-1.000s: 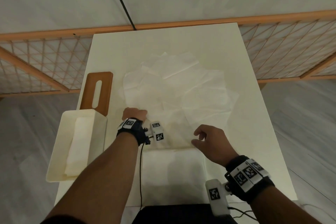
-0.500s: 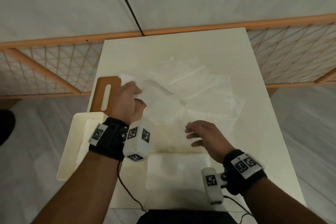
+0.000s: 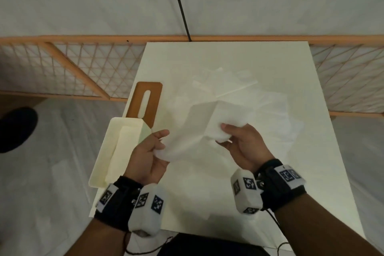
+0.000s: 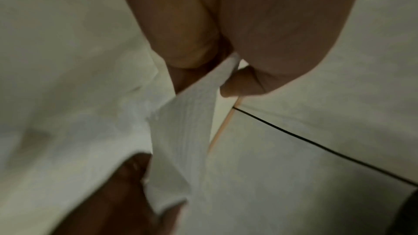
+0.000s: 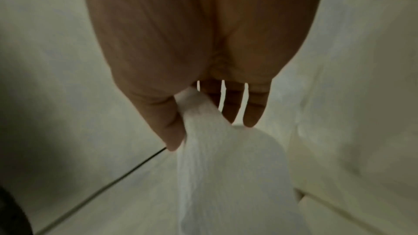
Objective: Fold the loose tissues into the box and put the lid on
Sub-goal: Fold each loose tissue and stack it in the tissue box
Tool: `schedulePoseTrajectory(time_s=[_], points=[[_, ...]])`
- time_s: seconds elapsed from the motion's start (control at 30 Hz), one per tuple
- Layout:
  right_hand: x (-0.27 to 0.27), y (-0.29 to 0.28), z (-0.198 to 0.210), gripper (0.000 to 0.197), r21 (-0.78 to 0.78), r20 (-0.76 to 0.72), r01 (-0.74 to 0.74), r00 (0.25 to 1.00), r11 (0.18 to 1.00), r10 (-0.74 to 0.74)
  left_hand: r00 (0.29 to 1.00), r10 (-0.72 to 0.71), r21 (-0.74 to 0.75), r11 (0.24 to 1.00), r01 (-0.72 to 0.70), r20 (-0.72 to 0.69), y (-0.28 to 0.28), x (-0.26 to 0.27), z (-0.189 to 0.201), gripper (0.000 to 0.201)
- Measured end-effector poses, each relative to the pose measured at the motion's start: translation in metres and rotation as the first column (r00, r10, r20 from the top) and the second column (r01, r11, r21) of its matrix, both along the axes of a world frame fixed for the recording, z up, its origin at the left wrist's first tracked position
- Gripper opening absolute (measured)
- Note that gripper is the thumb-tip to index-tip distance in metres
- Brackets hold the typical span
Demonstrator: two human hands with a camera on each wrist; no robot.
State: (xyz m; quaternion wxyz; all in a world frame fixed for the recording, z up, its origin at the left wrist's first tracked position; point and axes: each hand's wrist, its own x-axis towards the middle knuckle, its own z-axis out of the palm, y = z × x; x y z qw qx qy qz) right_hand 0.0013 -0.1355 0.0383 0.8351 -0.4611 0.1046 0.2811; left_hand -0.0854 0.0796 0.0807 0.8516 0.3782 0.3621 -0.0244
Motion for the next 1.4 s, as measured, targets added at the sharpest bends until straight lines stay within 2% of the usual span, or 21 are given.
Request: schedulePoseTrajectory(time_s=[0.1,0.2,0.27,0.33,0.43,0.53,0.6,0.67,0.73,0.83,0.9,1.03,1.2,1.27,1.4], points=[[-0.007,-0.004,0.005,0.037,-0.091,0.042,-0.045,0.998,0.995,0.049,0.997,-0.081,0.015,0.997,0.081,0.002,0.002,-0.009,-0.012,0.031],[-0.012,-0.007,0.008,0.032,-0.118,0.05,0.049,0.998,0.992,-0.044,0.995,-0.083,0.03,0.996,0.081,0.061,0.003,-0.012,-0.022,0.065],[-0.017,-0.008,0.009,0.029,-0.09,0.027,0.137,0.991,0.987,-0.135,0.991,-0.059,-0.073,0.995,0.068,0.123,-0.001,-0.015,-0.026,0.092],[-0.023,-0.007,0.009,0.029,-0.068,0.009,0.203,0.979,0.977,-0.203,0.987,-0.066,-0.169,0.981,0.091,0.148,-0.014,-0.019,-0.028,0.101],[-0.027,0.0,0.013,0.028,-0.056,0.038,0.277,0.961,0.959,-0.275,0.991,-0.08,-0.183,0.978,0.1,0.111,-0.036,-0.024,-0.03,0.094],[-0.03,0.003,0.016,0.024,-0.068,0.075,0.298,0.953,0.952,-0.293,0.984,-0.093,-0.128,0.985,0.113,0.153,-0.05,-0.021,-0.023,0.09],[-0.031,0.004,0.018,0.018,-0.1,0.093,0.305,0.95,0.947,-0.297,0.984,-0.067,-0.073,0.994,0.08,0.163,-0.051,-0.014,-0.014,0.08],[-0.032,0.004,0.019,0.012,-0.125,0.099,0.342,0.938,0.931,-0.331,0.98,-0.057,-0.079,0.994,0.073,0.192,-0.048,-0.009,-0.004,0.067],[-0.031,0.004,0.019,0.01,-0.138,0.099,0.381,0.924,0.914,-0.37,0.967,-0.135,-0.1,0.982,0.159,0.215,-0.042,-0.008,0.003,0.06],[-0.029,0.006,0.022,0.008,-0.154,0.123,0.389,0.92,0.908,-0.373,0.932,-0.288,-0.092,0.945,0.314,0.223,-0.034,-0.007,0.005,0.076],[-0.027,0.007,0.025,0.009,-0.157,0.152,0.389,0.918,0.908,-0.367,0.933,-0.313,-0.032,0.946,0.324,0.177,-0.032,-0.004,0.004,0.085],[-0.026,0.008,0.03,0.017,-0.126,0.192,0.363,0.922,0.923,-0.337,0.958,-0.281,0.062,0.959,0.278,0.058,-0.032,0.001,-0.001,0.076],[-0.032,0.012,0.034,0.017,-0.16,0.228,0.332,0.929,0.93,-0.292,0.976,-0.217,0.102,0.972,0.212,0.036,-0.037,0.002,-0.001,0.066],[-0.032,0.012,0.033,0.017,-0.172,0.235,0.33,0.929,0.928,-0.287,0.976,-0.216,0.181,0.961,0.21,0.017,-0.037,0.001,-0.001,0.059],[-0.032,0.014,0.033,0.02,-0.187,0.25,0.316,0.931,0.93,-0.266,0.962,-0.256,0.419,0.867,0.271,-0.092,-0.037,-0.001,-0.006,0.025]])
